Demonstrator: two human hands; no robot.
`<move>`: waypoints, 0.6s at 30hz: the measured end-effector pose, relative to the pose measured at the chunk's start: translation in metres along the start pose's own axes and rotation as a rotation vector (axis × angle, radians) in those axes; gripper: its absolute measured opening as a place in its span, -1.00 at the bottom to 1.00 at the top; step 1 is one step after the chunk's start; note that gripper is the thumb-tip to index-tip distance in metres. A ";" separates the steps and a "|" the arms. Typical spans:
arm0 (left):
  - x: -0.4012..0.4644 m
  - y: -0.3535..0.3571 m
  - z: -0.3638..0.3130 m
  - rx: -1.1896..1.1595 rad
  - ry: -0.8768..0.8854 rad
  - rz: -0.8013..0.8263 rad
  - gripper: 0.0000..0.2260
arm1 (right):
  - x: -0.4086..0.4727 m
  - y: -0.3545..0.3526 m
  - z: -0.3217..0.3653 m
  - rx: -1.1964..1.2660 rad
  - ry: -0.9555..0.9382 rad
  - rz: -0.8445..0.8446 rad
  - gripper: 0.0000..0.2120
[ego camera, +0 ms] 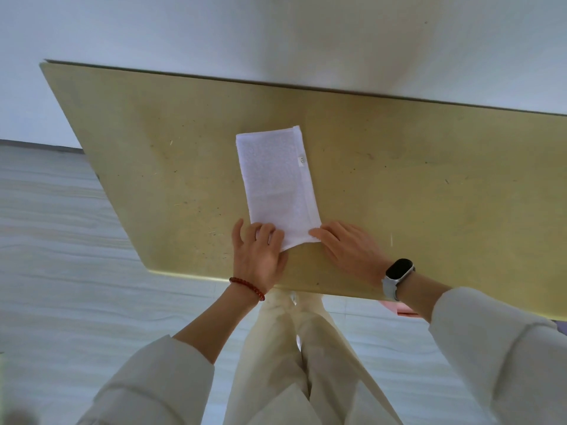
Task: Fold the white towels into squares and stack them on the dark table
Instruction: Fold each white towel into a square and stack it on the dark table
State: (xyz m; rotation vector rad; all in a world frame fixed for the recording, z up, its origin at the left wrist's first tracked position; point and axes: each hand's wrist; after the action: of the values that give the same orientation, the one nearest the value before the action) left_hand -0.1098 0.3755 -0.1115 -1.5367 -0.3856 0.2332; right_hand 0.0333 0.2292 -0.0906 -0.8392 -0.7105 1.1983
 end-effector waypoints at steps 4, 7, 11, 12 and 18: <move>0.000 -0.004 0.011 -0.121 0.080 -0.108 -0.82 | -0.006 -0.003 -0.001 0.065 0.011 0.013 -0.73; 0.000 -0.010 0.017 -0.184 0.126 -0.137 -0.81 | -0.013 0.003 0.004 0.162 0.052 0.000 -0.67; 0.003 -0.020 0.019 -0.224 0.138 -0.121 -0.82 | -0.009 0.011 0.011 0.181 0.126 -0.006 -0.43; 0.004 -0.022 0.019 -0.235 0.142 -0.107 -0.82 | -0.007 0.013 0.010 0.195 0.149 -0.025 -0.45; -0.002 -0.031 0.030 -0.402 0.180 0.139 -0.80 | -0.003 0.000 0.007 0.130 0.113 -0.011 -0.84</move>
State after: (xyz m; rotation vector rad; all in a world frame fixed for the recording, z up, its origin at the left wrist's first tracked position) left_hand -0.1260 0.4017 -0.0816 -1.9665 -0.1881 0.1273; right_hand 0.0274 0.2275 -0.0871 -0.7871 -0.5385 1.1647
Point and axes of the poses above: each hand's wrist, its own x-axis towards the middle knuckle, its own y-axis out of the palm, z = x × y, and after that the axes turned 10 degrees about x, right-handed
